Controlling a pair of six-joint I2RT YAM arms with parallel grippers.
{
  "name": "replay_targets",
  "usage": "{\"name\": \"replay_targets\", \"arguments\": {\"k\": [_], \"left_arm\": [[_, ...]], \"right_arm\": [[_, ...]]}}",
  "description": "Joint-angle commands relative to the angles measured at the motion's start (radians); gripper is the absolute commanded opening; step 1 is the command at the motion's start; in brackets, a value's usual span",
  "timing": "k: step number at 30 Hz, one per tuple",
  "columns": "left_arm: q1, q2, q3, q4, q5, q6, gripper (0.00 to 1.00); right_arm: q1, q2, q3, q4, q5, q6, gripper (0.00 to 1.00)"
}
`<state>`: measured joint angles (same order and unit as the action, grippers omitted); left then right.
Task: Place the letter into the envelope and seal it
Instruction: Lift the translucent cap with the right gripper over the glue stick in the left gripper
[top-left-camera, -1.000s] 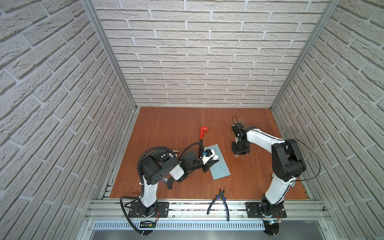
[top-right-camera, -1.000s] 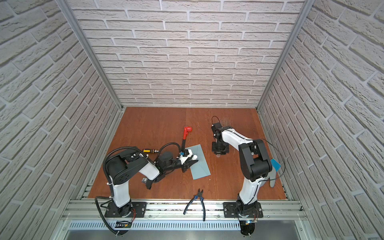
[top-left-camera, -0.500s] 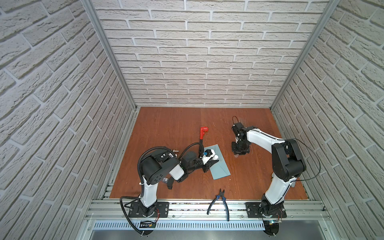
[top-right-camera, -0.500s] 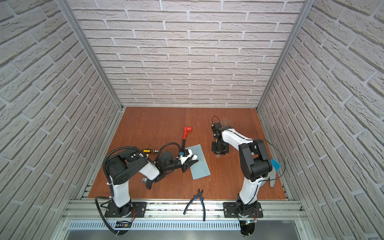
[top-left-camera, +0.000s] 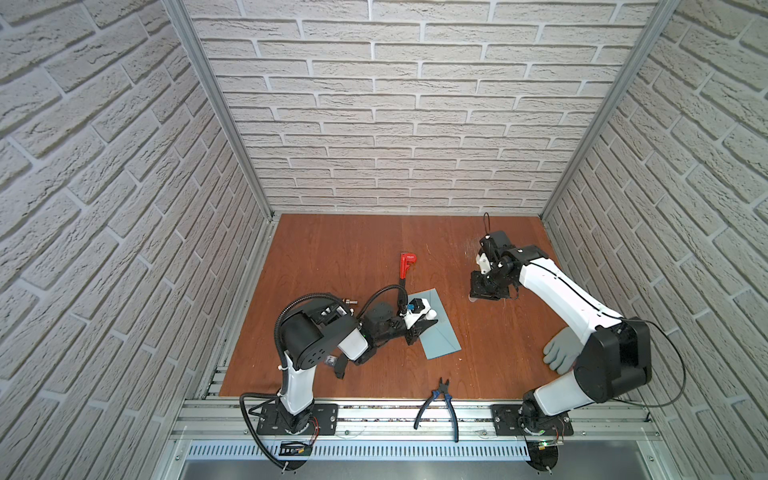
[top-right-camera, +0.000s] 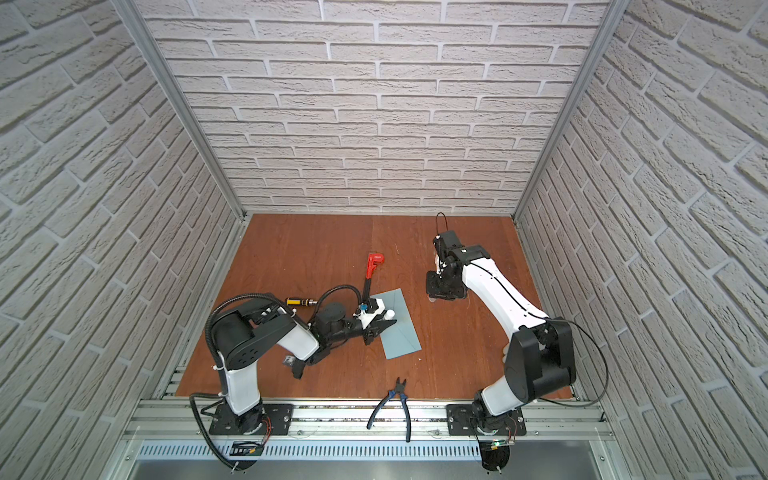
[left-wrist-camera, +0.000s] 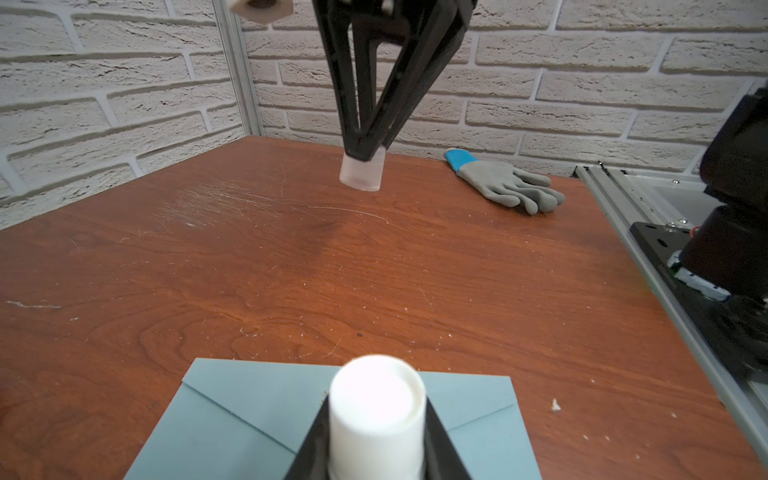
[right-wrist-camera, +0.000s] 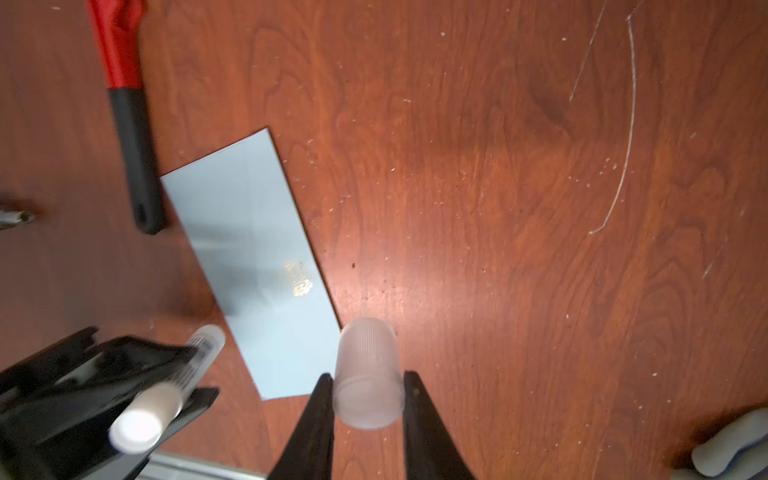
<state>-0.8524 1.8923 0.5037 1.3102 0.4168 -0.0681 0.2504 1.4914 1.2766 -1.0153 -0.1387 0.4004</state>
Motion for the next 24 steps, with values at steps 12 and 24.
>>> {"name": "replay_targets", "arguments": {"k": [12,24], "left_arm": [[-0.056,-0.072,0.007,0.092,-0.028,-0.020,0.00],[-0.065,-0.080,0.013,0.092,-0.043,-0.022,0.00]], "right_arm": [[0.129,-0.160,-0.048,0.065,-0.335,0.005,0.24],[0.152,-0.147,-0.077,0.066,-0.336,0.005,0.24]]}}
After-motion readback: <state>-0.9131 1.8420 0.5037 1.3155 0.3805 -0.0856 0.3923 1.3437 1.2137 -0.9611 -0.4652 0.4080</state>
